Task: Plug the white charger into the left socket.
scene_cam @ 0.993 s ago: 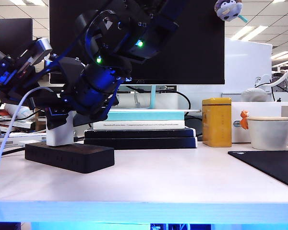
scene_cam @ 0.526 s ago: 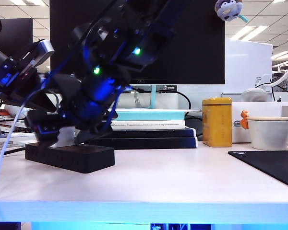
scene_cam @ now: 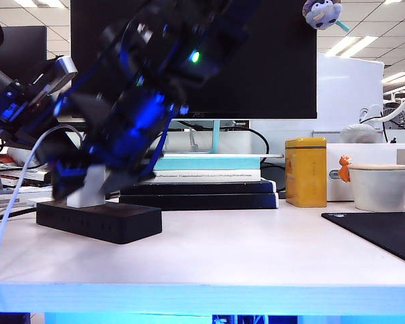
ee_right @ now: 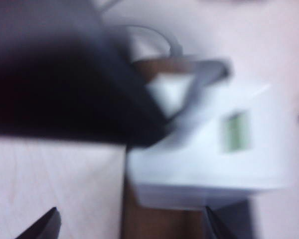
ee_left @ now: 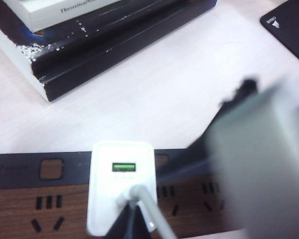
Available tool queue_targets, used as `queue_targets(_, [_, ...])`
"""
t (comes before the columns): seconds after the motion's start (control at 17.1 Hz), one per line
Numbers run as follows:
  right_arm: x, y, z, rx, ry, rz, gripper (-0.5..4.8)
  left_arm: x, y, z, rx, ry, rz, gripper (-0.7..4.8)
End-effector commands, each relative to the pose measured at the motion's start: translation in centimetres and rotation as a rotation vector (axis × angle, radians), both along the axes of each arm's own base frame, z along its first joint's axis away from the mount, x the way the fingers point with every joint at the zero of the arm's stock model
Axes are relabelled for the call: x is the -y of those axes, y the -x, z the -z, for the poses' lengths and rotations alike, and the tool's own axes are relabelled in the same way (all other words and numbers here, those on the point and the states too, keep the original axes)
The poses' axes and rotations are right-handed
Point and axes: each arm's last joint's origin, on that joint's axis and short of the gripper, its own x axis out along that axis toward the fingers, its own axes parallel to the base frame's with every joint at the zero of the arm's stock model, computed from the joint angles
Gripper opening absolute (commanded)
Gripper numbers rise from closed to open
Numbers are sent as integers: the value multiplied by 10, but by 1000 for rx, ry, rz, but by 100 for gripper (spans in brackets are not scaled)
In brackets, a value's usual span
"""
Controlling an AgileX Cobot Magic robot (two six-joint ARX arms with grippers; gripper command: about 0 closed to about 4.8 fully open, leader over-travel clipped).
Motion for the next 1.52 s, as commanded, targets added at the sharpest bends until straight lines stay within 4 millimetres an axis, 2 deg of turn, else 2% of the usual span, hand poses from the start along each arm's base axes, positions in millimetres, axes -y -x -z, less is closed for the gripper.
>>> queue_targets(0.06, [10,-7,-25,65,-33,5,369,-2,4,18,-106,-80,-66,-5])
queue_targets(0.23, [17,-7,-34,81,-6,9,316,-2,2,17,-90,-72,-70,-5])
queue_targets(0.35, [24,-12,-37,76,1,27,222,-2,2,16,-84,-67,-68,-5])
queue_targets(0.41, [28,-15,-37,77,17,46,128,-2,1,14,-80,-63,-74,-5])
queue_targets(0.53, [37,-20,-41,74,23,71,3,-2,-2,6,-64,-51,-87,-5])
queue_targets(0.88, [62,-29,-76,132,-37,127,-6,-2,-8,-32,-26,-60,-119,-5])
queue_targets(1.05, [70,-31,-90,164,-67,145,-6,-4,-8,-39,-35,-127,-149,-5])
queue_targets(1.34, [83,-31,-111,206,-104,170,-6,-13,-10,-38,-19,-375,-363,-5])
queue_targets(1.52, [93,-26,-132,246,-132,194,-6,-14,-8,-52,43,-351,-446,-5])
